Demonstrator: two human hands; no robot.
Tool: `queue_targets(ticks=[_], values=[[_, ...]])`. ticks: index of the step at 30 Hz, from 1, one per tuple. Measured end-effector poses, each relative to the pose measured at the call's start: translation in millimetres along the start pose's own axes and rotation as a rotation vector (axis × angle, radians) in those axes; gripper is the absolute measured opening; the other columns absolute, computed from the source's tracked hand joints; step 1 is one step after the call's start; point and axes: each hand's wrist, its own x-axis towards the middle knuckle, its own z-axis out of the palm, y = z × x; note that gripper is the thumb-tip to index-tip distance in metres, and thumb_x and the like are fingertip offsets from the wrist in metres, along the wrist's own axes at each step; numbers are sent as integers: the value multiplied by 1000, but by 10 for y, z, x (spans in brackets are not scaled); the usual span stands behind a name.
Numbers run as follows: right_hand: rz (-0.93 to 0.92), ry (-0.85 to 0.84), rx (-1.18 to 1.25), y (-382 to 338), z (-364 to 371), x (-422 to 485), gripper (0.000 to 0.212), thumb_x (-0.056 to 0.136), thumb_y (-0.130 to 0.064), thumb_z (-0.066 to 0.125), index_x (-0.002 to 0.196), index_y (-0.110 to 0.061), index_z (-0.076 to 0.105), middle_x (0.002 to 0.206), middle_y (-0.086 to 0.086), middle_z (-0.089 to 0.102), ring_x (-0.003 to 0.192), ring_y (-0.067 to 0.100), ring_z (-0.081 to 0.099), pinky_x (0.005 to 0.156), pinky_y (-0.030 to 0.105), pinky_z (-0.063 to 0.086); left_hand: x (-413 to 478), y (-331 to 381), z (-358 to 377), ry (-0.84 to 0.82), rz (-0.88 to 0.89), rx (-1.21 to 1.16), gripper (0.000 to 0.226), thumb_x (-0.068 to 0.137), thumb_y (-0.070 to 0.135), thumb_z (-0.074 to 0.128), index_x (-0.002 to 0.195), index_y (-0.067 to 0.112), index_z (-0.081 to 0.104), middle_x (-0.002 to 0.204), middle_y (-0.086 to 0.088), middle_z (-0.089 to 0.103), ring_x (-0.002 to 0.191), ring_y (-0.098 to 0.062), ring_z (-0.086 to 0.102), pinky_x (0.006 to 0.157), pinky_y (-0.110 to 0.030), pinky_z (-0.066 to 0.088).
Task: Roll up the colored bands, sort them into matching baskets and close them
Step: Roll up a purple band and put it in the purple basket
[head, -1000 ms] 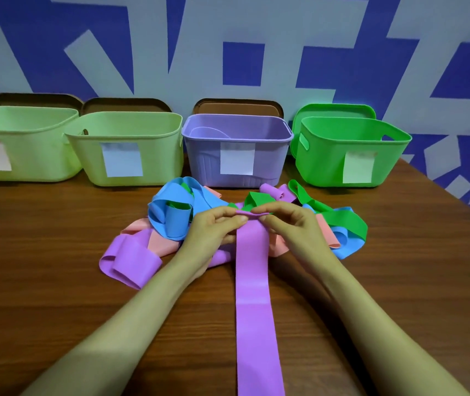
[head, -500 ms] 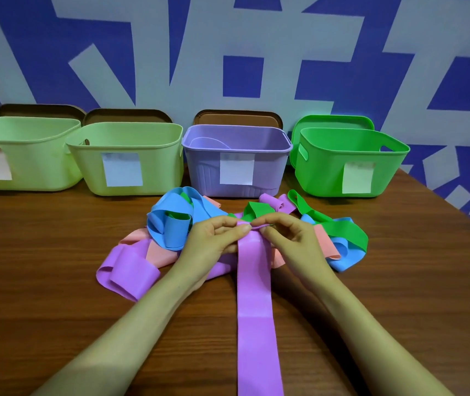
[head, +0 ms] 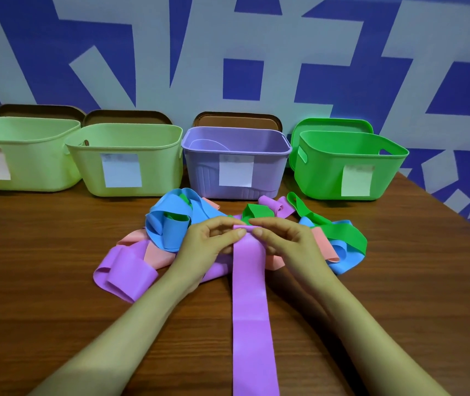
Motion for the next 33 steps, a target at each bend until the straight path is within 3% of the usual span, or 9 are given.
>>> queue_targets(ticks=[6,11,15,19,21,27,33], values=[[35,-8,46,-7,9,-11,19,88,0,59,88,-12,74,87,-3,74,78,6,64,64,13,48,-16,31,-16,-21,-44,-31,18,82,-4,66,88,11,73,87,-7,72,80,-13,68,64,-19,53],[12,-6,1,-5,16,-18,26,85,10,57,81,-11,72,73,-9,72,72,-2,63,65,10,47,-5,34,-18,-50,-161,-143,22,82,-10,62,96,6,66,90,-12,71,77,-15,68,70,-22,57],[20,56,29,29,30,-26,29,85,13,54,77,-10,70,66,-9,70,61,1,58,54,11,45,-17,43,-4,-94,-237,-224,31,78,-12,64,102,6,62,98,-15,66,79,-23,66,74,-36,56],[-12,18,-58,57,28,-20,29,85,11,56,80,-13,72,76,-7,72,72,5,62,61,15,48,-26,14,18,-11,-208,-207,20,81,-8,65,94,6,63,94,-17,65,82,-27,63,88,-50,50],[-26,-16,-77,39,24,-21,27,84,11,57,84,-10,72,80,-7,74,79,2,65,69,14,49,-16,0,12,20,-160,-162,21,81,-10,64,91,8,62,92,-17,66,80,-25,63,86,-44,50],[66,28,-34,89,-13,33,8,88,-13,64,90,-19,69,80,-12,69,78,5,58,64,19,46,-21,-10,13,32,-13,-31,25,78,-9,68,93,10,61,90,-8,65,82,-13,64,72,-18,52],[1,-20,-99,65,-38,39,15,88,-9,63,79,-18,70,76,-10,70,73,0,60,69,15,46,-45,8,36,8,-33,-40,26,81,-7,66,100,9,59,93,-7,65,82,-12,65,65,-19,54]])
